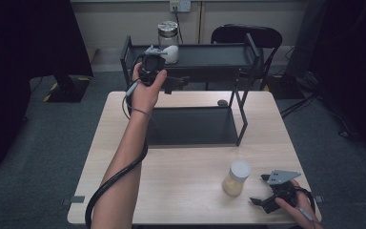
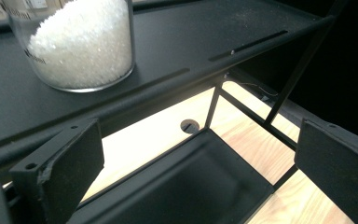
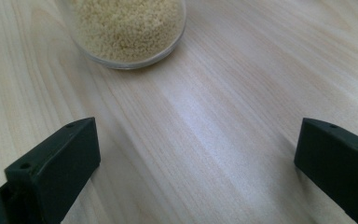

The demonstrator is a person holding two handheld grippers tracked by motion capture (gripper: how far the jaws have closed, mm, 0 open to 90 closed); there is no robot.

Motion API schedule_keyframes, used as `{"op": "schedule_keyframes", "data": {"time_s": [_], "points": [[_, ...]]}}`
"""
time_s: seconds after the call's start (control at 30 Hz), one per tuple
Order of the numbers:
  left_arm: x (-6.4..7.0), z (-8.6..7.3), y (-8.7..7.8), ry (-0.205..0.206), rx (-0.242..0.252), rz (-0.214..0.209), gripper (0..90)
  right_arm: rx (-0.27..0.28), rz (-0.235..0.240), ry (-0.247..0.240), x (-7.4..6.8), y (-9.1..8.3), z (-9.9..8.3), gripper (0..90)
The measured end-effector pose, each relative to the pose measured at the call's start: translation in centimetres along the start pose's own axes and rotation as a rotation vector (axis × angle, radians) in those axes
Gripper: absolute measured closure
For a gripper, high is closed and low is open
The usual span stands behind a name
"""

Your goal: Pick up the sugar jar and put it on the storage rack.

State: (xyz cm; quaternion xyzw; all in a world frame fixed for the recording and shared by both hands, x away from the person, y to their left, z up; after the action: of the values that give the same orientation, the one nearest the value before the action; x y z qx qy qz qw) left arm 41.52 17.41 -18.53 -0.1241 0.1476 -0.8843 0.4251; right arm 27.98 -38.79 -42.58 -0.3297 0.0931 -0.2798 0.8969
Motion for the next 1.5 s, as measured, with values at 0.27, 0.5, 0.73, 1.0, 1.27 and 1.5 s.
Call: {"op": "schedule_keyframes", "data": {"time_s": [0.27,0.5,0.73,1.0,1.27,1.5], "points": [[-0.3,-1.7,0.1,-0.015,-0.001,-0.015,0.9,0.001,-0.001,0.001,0.0,0.0,0.0,0.0],[-0.7,-3.6,0.2,-0.039,-0.003,-0.019,0.9,0.001,-0.001,0.000,0.0,0.0,0.0,0.0],[-1.2,-5.3,0.3,-0.053,-0.013,-0.016,1.2,0.001,-0.001,0.000,0.0,0.0,0.0,0.0],[-1.6,-7.8,0.7,-0.070,-0.018,-0.021,1.2,0.002,-0.001,0.000,0.0,0.0,0.0,0.0],[-1.7,-10.2,1.2,-0.084,-0.037,-0.021,1.2,0.000,0.000,-0.001,0.0,0.0,0.0,0.0],[-1.8,-12.2,1.5,-0.089,-0.039,-0.032,1.3,0.000,0.000,-0.001,0.0,0.0,0.0,0.0]]}}
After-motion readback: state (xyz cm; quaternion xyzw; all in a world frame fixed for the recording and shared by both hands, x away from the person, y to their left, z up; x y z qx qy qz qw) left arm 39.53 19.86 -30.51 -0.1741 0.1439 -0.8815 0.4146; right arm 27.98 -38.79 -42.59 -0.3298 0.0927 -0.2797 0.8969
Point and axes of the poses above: each handheld gripper's, and its own axes: y roughly forward along the jaws, z roughly out of its top, x roughly to its right, the point moved 2 cm from there along y, roughly forward along the jaws, and after that the axes turned 4 degrees about x, right-handed, at the moved point
